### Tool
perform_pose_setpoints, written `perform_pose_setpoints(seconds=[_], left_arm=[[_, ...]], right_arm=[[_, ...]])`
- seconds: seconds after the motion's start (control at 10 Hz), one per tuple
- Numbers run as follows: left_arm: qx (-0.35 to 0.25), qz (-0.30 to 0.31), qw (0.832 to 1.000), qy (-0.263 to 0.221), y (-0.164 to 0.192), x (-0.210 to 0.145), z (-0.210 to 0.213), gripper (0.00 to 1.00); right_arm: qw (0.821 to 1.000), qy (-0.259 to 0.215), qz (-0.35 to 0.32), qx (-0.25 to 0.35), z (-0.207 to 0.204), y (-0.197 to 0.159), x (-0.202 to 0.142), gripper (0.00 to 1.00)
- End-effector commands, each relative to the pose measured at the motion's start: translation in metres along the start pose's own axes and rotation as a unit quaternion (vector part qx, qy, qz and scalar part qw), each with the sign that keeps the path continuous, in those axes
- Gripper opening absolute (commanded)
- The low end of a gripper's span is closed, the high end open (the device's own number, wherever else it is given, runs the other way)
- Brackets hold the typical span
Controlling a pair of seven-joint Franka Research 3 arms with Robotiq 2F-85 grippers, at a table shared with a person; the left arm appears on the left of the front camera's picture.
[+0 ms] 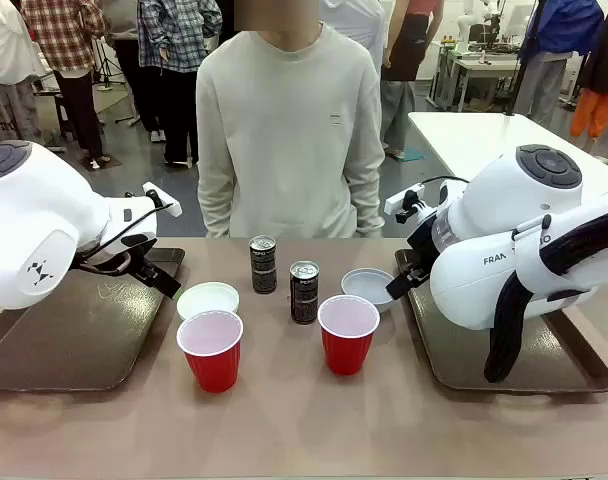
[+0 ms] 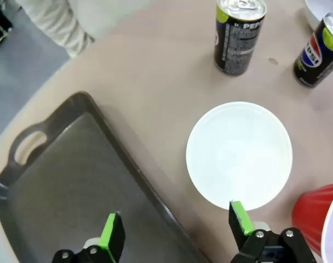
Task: Prepare tableware on both trays.
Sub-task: Pick up a Picnic Bowl from the table and place it on a Handle tray.
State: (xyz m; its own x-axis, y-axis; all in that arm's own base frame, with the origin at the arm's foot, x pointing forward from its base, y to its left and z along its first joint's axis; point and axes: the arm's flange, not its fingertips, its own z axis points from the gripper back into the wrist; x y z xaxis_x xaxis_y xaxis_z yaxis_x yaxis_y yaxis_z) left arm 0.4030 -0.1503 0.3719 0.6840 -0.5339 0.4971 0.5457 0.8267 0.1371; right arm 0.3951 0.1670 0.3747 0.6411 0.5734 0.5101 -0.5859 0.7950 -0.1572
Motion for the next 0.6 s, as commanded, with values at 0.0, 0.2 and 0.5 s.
perform_pose_setpoints(seconds=[0.0,0.2,0.5], left_arm=[[0.0,0.0,1.0,0.0,-0.0001,0.0,0.0,1.0],[0.0,0.0,1.0,0.0,-0.0001,0.0,0.0,1.0],[0.0,0.0,1.0,0.0,-0.0001,0.0,0.0,1.0]], right_arm=[[1.0,0.0,0.0,0.0,-0.0001,0.0001,-0.0001,1.0],[1.0,0.0,0.0,0.0,-0.0001,0.0001,-0.0001,1.0],[1.0,0.0,0.0,0.0,-0.0001,0.0001,-0.0001,1.0]])
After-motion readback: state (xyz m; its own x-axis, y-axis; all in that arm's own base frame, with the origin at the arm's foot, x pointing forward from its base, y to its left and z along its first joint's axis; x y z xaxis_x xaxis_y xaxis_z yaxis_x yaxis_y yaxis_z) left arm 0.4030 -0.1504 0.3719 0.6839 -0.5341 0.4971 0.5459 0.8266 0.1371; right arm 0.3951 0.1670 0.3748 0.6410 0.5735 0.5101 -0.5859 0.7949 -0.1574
